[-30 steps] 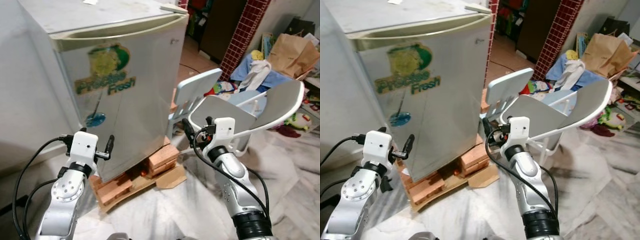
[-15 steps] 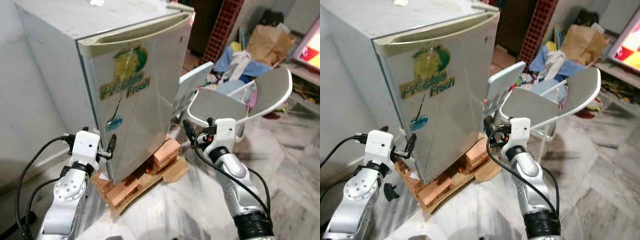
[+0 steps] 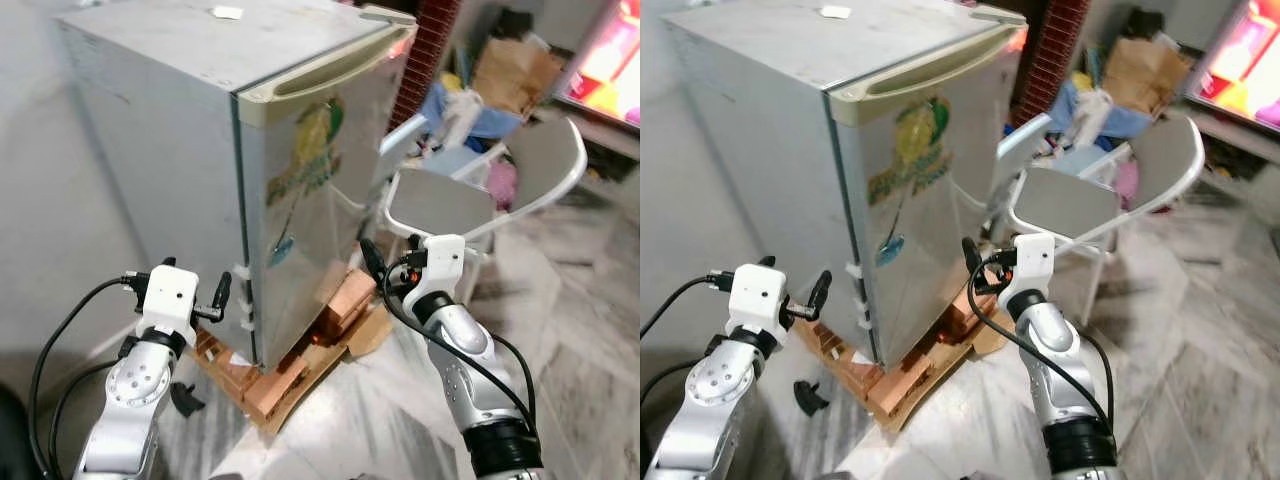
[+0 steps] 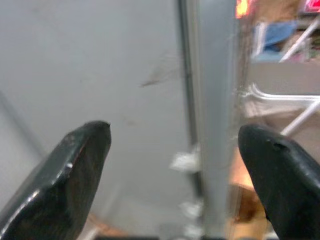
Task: Restocking fridge
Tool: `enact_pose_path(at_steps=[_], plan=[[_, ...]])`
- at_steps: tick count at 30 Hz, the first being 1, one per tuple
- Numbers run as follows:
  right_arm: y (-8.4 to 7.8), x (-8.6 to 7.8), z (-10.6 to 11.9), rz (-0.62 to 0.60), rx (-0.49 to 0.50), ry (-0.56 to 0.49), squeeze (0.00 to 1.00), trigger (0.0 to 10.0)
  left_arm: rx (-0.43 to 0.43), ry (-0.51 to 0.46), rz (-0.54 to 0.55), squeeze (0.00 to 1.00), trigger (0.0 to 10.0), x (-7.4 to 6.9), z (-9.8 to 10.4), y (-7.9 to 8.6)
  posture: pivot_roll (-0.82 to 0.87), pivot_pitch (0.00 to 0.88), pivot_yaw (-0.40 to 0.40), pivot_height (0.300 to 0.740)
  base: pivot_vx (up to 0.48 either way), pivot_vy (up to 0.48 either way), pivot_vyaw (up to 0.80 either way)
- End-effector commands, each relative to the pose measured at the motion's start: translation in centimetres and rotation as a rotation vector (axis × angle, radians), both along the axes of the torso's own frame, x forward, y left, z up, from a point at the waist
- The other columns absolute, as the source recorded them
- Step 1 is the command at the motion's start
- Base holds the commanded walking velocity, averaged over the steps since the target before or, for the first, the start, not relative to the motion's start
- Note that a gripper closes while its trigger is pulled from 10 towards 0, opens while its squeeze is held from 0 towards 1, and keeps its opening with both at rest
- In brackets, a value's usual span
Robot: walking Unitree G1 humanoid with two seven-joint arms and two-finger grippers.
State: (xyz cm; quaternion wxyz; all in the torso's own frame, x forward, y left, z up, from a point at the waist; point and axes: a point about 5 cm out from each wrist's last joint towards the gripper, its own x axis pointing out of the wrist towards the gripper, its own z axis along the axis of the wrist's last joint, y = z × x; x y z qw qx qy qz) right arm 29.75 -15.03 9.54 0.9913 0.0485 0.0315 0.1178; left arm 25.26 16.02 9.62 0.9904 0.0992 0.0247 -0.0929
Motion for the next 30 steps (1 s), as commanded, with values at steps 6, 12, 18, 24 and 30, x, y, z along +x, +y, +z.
enact_pose_path(at_steps=[6, 12, 18, 24, 30], plan=[[0.41, 0.20, 0.35, 0.006, 0.007, -0.011, 0.00, 10.0, 0.024, -0.053, -0.010, 0.00, 10.0, -0.33, 0.63, 0.30, 0.13, 0.000, -0.077, 0.740, 0.000, 0.000, -0.31], [0.41, 0.15, 0.33, 0.007, 0.008, -0.006, 0.00, 10.0, 0.022, -0.067, -0.011, 0.00, 10.0, -0.33, 0.79, 0.10, 0.13, 0.000, -0.081, 0.740, 0.000, 0.000, -0.80], [0.33, -0.08, 0.19, 0.010, 0.004, 0.001, 0.00, 10.0, 0.010, -0.060, -0.022, 0.00, 10.0, -0.47, 0.69, -0.17, 0.13, 0.000, -0.084, 0.740, 0.000, 0.000, -0.80], [0.19, -0.03, 0.30, 0.005, -0.004, 0.000, 0.00, 10.0, 0.000, -0.055, -0.008, 0.00, 10.0, -0.27, 0.64, 0.05, 0.12, 0.000, -0.083, 0.740, 0.000, 0.000, -0.80], [-0.06, -0.24, 0.22, 0.001, -0.008, 0.003, 0.00, 10.0, -0.010, -0.059, -0.002, 0.00, 10.0, -0.27, 0.70, 0.15, 0.12, 0.000, -0.082, 0.740, 0.000, 0.259, -0.80]])
